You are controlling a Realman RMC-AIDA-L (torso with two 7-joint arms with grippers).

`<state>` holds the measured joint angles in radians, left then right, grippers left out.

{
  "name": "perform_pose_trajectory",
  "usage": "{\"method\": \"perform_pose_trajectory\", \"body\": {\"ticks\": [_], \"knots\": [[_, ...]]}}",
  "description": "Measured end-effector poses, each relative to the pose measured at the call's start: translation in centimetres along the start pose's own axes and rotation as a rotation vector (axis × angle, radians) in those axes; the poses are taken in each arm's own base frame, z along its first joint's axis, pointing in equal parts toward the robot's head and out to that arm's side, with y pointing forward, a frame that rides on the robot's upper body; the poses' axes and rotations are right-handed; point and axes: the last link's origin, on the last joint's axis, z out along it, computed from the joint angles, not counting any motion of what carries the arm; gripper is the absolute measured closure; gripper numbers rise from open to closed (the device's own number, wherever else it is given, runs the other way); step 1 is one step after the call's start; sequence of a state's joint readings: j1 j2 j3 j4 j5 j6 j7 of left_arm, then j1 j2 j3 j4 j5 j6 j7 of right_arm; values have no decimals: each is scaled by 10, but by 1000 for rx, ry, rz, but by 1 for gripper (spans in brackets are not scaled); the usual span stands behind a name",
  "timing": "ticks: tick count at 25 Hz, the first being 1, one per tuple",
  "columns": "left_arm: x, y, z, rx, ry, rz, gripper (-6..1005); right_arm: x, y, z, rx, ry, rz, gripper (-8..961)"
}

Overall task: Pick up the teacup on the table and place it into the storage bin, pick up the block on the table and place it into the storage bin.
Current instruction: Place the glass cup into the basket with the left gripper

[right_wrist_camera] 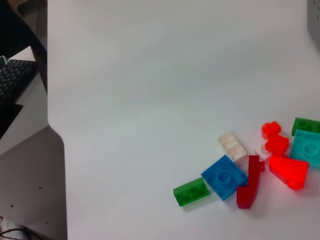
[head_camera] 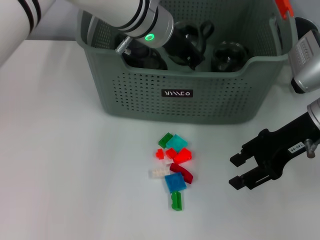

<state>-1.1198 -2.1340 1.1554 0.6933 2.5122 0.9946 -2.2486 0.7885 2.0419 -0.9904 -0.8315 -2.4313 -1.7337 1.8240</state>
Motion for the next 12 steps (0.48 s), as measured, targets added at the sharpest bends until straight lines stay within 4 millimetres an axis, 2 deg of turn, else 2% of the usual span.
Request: {"method": "perform_pose_trajectory", "body": {"ticks": [12], "knots": [[-2,1,1,-2,-3,-3,928,4,1,2,-3,-1,10,296]]}}
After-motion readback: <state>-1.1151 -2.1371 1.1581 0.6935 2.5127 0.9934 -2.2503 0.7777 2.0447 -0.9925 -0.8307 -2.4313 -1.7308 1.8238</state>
